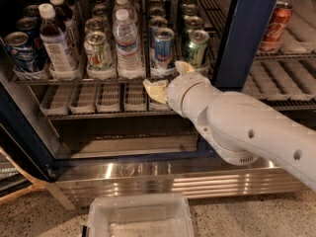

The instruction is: Pick redbull can from top shelf of fridge

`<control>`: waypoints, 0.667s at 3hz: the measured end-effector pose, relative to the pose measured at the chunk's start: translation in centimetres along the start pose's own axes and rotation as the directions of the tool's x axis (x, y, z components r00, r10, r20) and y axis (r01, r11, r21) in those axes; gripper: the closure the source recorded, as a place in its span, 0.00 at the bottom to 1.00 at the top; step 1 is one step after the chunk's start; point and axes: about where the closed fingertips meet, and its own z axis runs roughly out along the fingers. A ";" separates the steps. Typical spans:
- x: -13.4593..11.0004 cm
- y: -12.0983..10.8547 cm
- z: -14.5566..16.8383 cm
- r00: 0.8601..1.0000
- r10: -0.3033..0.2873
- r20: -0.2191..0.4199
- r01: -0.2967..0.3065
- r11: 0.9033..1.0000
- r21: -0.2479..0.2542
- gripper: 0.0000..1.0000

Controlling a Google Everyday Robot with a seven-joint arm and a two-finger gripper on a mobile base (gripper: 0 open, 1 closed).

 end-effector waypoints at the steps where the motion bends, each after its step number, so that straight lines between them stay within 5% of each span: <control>1: 0.3 -0.1 1.4 1.000 -0.015 0.001 0.015 1.000 -0.017 0.35; 2: -0.2 -1.8 2.1 0.999 -0.041 0.029 0.041 0.999 0.026 0.35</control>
Offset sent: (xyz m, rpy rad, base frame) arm 0.0449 -0.0218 0.0077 -0.0426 -0.1143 -0.0511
